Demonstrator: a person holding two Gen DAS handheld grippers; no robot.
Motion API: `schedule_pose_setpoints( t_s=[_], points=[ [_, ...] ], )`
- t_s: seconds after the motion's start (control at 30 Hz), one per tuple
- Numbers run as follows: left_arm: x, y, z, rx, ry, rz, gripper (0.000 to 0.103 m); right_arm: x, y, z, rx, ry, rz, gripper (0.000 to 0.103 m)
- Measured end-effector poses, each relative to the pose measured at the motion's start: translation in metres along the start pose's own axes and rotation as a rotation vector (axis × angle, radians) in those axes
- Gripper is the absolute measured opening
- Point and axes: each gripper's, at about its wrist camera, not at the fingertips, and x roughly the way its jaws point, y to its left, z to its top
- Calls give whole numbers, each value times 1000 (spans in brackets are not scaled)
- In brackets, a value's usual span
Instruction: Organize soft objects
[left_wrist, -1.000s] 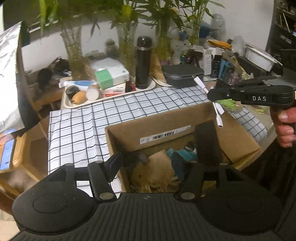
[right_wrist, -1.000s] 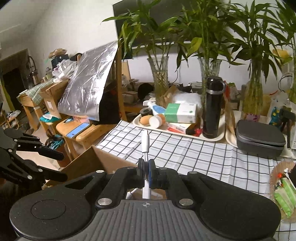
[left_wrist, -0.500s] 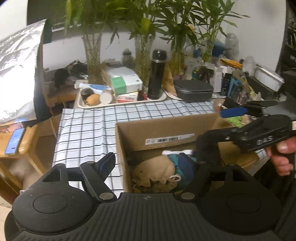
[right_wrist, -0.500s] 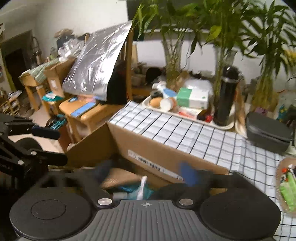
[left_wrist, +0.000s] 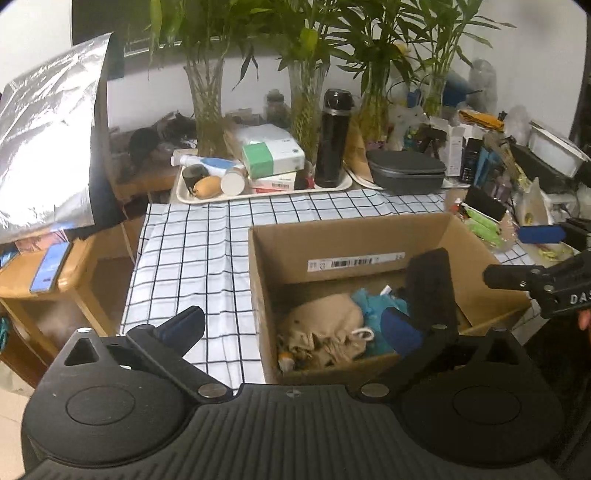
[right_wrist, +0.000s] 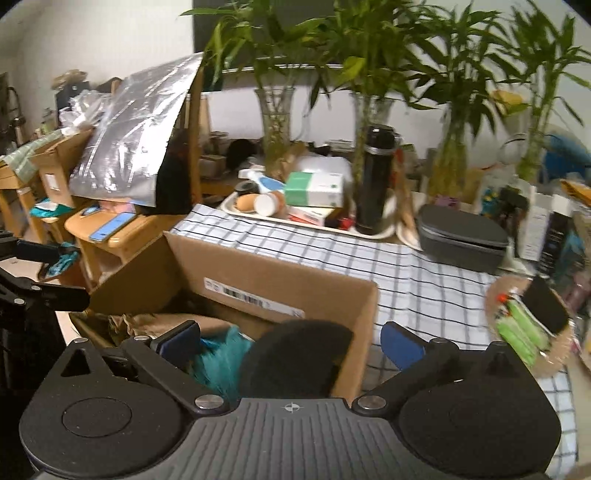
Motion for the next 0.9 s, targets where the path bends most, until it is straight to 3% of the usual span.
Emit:
schedule_pose_setpoints(
  t_s=[0.3,0.57,0.9],
  points=[
    [-3,1,-13,-12,10,13,103,-20,8,-17,5,72,-93,103],
    [2,-9,-16,50,37,24,103,-15,16,-26,-37,150,-97,103],
    [8,-14,-16,72,65,23,103,-8,18,-26,-51,176,-82,103]
  ],
)
